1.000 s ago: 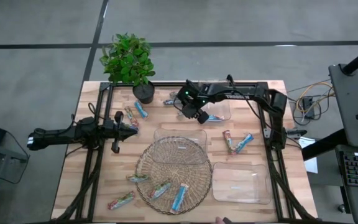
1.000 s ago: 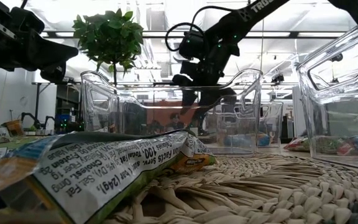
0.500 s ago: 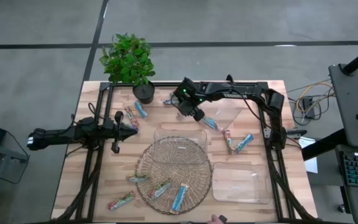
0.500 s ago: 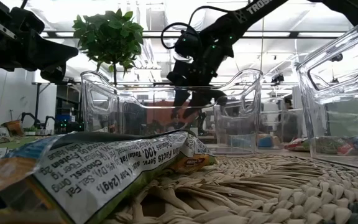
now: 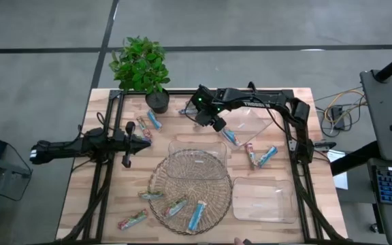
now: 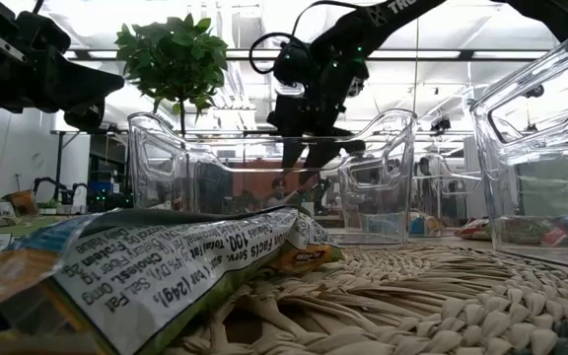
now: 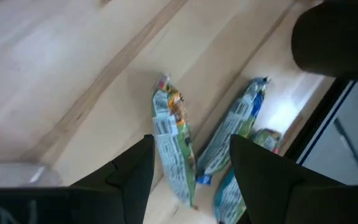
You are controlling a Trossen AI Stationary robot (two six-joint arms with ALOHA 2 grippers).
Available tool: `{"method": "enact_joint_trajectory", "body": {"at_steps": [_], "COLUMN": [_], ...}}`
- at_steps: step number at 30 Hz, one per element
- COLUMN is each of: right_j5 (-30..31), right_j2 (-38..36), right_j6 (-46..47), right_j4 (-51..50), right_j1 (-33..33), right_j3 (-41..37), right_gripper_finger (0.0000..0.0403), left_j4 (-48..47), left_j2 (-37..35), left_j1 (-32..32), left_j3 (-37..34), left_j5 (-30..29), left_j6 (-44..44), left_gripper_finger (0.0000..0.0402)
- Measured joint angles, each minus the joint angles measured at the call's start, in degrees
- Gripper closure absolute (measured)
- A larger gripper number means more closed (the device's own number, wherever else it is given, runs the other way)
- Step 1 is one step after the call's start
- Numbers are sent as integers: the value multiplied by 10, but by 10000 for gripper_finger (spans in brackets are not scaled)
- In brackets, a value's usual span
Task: Pick and place Granola Bars by type
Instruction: Put the yellow granola bar into the top transparent bin
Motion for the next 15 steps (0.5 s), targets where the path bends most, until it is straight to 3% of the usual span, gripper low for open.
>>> {"method": "enact_joint_trajectory", "body": {"at_steps": [9, 15], "right_j5": [-16, -31], "right_j2": [0, 64], "right_j6": [12, 14], "right_j4": [-25, -110], "right_j1": [3, 5], "right_j3": [53, 124], "right_gripper_finger": [204, 204], "left_j4": [0, 0], "left_j2": [0, 0], "left_j1": [0, 0], "left_j3": [0, 0], "left_j5": [0, 1], "left_j6": [0, 0], "left_gripper_finger": [402, 402]}}
